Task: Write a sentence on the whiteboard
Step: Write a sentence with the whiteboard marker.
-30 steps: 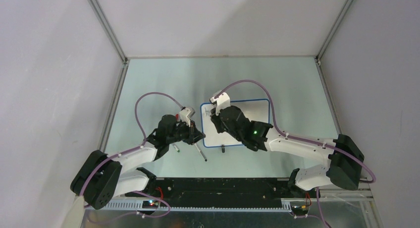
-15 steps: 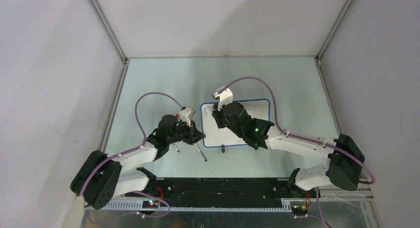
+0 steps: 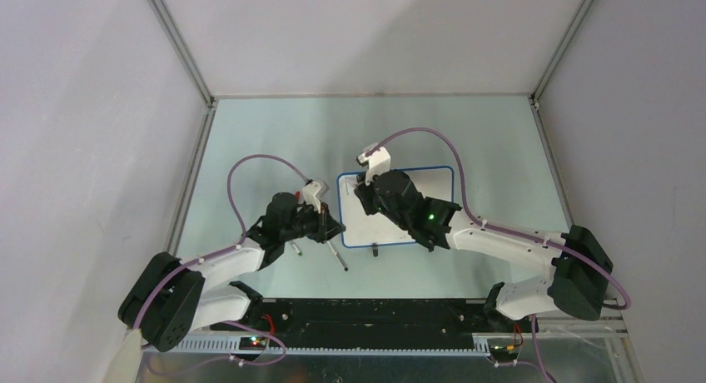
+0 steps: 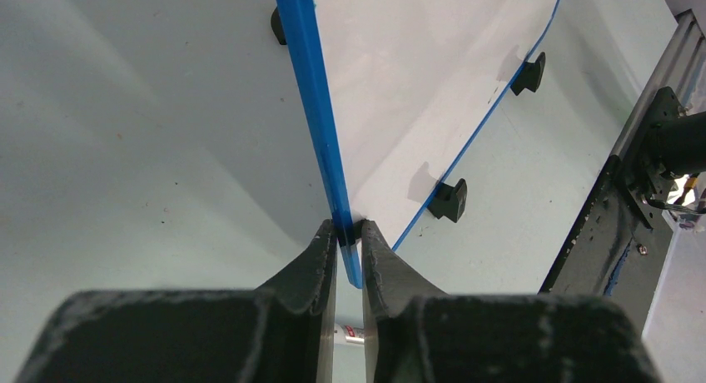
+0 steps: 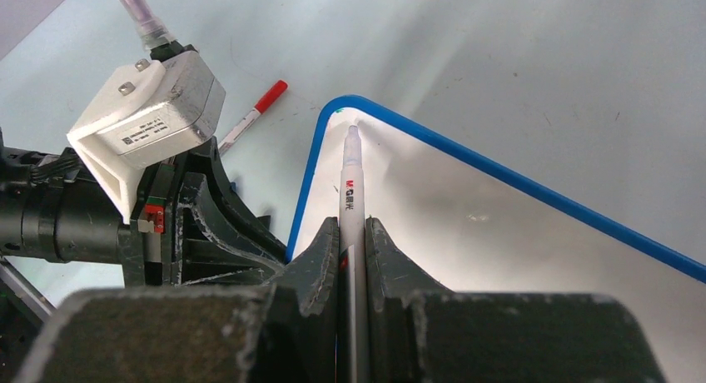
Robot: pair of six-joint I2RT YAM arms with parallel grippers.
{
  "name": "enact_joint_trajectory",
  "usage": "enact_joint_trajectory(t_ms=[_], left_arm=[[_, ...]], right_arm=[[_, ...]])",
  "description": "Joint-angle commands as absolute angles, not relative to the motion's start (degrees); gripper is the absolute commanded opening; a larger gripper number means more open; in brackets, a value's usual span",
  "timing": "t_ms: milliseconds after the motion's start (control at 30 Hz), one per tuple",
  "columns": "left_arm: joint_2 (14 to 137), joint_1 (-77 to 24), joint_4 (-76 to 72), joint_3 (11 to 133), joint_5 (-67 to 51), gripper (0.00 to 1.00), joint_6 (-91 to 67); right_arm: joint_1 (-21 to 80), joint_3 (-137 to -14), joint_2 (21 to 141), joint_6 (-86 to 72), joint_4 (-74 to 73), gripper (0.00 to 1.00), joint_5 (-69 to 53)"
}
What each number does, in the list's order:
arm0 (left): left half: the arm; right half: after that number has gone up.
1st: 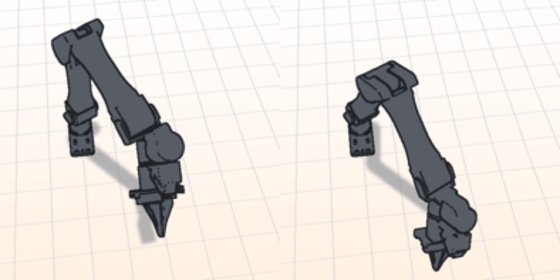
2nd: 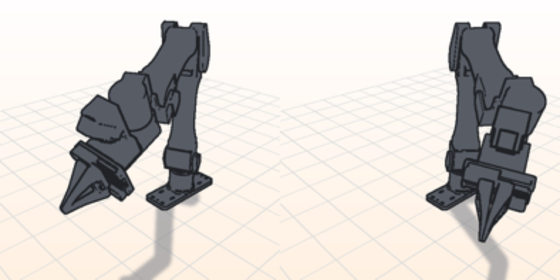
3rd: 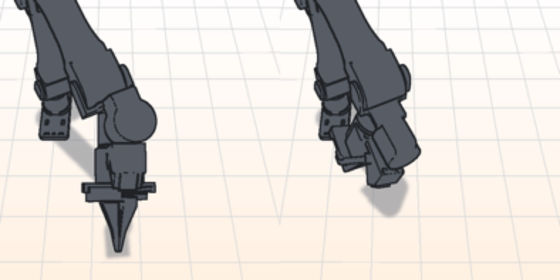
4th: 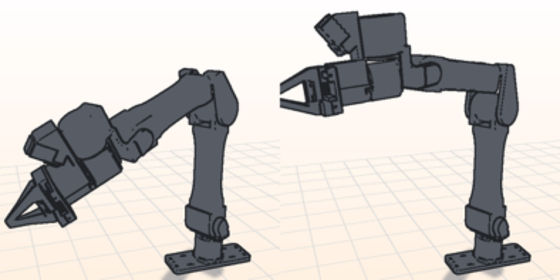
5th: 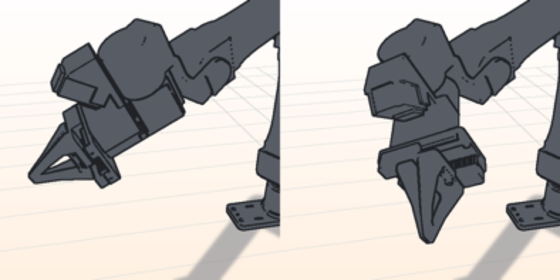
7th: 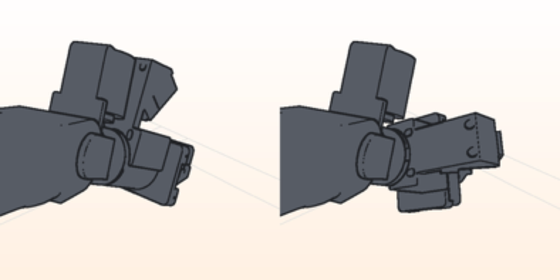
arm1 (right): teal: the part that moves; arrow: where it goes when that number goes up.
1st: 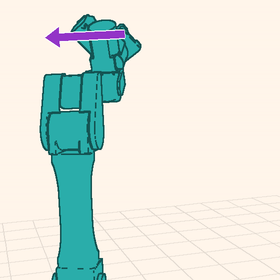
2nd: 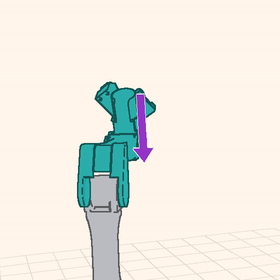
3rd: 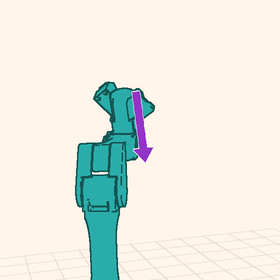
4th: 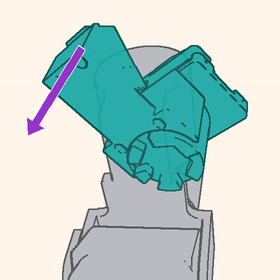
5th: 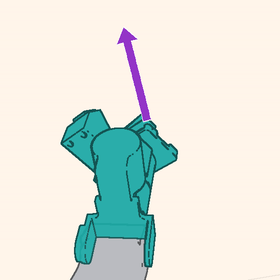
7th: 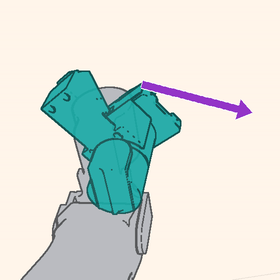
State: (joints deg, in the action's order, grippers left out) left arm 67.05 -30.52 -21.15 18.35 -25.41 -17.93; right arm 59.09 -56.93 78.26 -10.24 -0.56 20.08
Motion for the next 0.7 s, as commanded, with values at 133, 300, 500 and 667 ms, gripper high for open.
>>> enact_joint_trajectory(t_ms=[133,300,500,667], left_arm=[[66.1,-31.2,-21.0,20.5,-23.9,0.15,-15.7],[66.0,-31.2,-20.9,20.5,-23.8,0.15,-15.7],[65.9,-31.2,-20.9,20.5,-23.9,0.15,-15.7],[65.9,-31.2,-20.8,20.5,-23.8,0.15,-15.7]], right_arm=[[58.4,-59.8,79.2,-10.6,0.3,0.00,19.7],[58.4,-59.8,79.7,-10.7,-1.8,0.00,19.5],[58.4,-59.8,79.9,-10.9,-2.7,0.00,20.3],[58.4,-59.8,79.6,-11.0,-3.4,0.00,22.0]])
